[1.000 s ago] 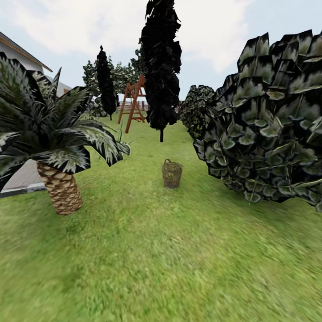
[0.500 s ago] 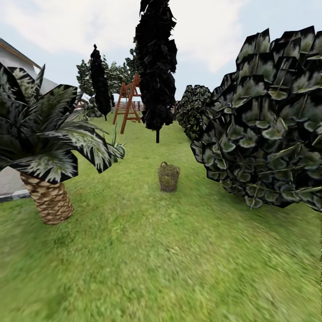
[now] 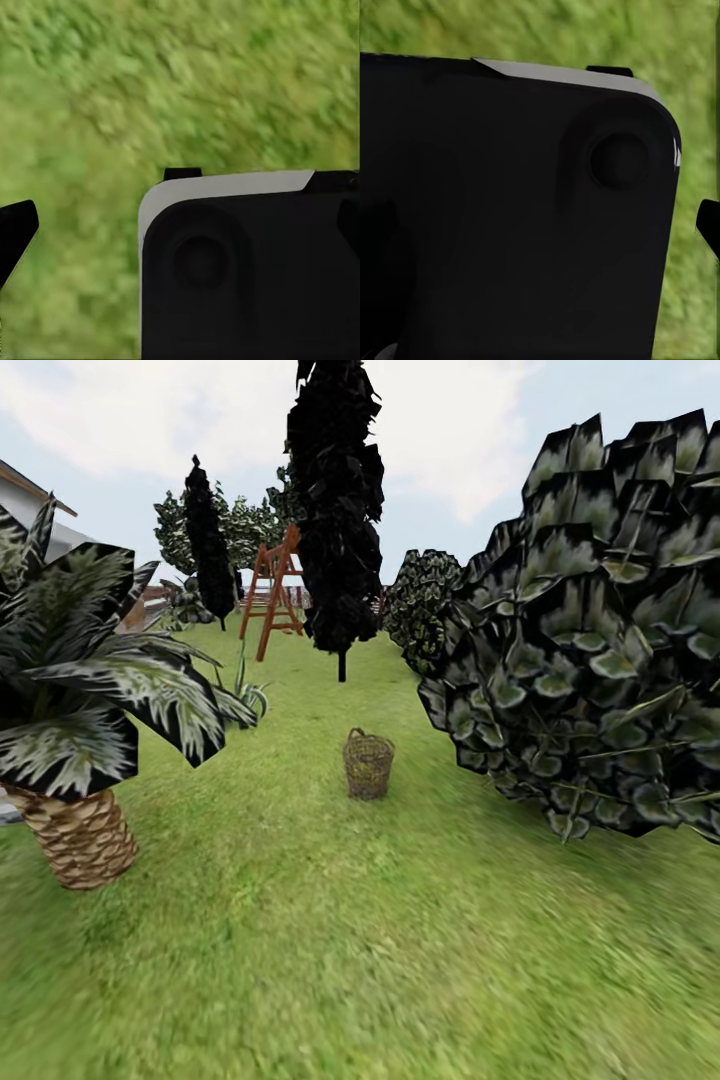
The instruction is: Take the three Easter eggs out of the wicker basket on the lawn in the garden, then place them on the lawn next to a single tree (choose any tree) so that all three eggs are next to the same tree and none are left in the basket.
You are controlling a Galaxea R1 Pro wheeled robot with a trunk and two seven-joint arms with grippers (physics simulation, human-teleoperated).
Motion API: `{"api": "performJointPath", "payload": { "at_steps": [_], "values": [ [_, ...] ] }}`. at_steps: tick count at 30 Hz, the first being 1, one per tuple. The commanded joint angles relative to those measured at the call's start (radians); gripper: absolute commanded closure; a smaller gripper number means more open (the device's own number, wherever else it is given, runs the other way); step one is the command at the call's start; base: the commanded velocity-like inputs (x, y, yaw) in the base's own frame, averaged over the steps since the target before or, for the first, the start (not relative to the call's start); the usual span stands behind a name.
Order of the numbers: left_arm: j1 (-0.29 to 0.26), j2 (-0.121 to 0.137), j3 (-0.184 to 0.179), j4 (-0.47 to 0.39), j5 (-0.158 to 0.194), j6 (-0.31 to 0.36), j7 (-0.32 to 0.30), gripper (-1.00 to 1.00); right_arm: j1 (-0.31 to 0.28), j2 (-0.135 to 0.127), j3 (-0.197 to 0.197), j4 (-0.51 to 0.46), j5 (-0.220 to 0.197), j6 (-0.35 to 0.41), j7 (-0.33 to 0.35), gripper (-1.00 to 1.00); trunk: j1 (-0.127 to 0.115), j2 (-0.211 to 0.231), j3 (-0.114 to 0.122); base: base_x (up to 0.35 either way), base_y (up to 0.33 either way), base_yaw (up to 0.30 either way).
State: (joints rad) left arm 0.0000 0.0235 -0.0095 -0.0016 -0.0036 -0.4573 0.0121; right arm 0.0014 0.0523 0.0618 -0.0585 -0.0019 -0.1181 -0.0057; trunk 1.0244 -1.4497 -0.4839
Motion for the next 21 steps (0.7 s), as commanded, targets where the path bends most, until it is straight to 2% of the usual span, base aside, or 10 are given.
{"api": "performJointPath", "payload": {
  "at_steps": [1, 6, 8, 12, 21],
  "values": [
    [0.000, 0.000, -0.001, 0.000, -0.001, -0.003, 0.001, -1.00, 0.000, 0.000, 0.007, -0.001, 0.003, -0.002, -0.001, -1.00, 0.001, 0.000, -0.001, 0.336, 0.000, -0.003],
    [0.000, 0.000, -0.001, 0.000, -0.001, -0.003, 0.001, -1.00, 0.000, 0.002, 0.011, -0.001, 0.008, -0.002, 0.000, -1.00, 0.001, 0.000, -0.001, 0.336, 0.000, -0.001],
    [-0.012, 0.011, 0.003, -0.011, 0.010, 0.008, 0.013, -1.00, 0.011, 0.013, 0.000, -0.013, 0.006, 0.010, 0.008, -1.00, 0.001, 0.000, -0.001, 0.000, 0.000, 0.000],
    [-0.014, 0.033, 0.003, -0.009, 0.008, 0.009, 0.035, -1.00, 0.034, 0.013, -0.023, -0.035, 0.003, 0.016, 0.007, -1.00, 0.001, 0.000, -0.001, 0.000, 0.000, 0.000],
    [-0.014, 0.034, 0.003, -0.009, 0.008, 0.009, 0.086, -1.00, 0.038, 0.013, -0.073, -0.085, 0.003, 0.016, 0.007, -1.00, 0.001, 0.000, -0.001, 0.000, 0.000, 0.000]
  ]
}}
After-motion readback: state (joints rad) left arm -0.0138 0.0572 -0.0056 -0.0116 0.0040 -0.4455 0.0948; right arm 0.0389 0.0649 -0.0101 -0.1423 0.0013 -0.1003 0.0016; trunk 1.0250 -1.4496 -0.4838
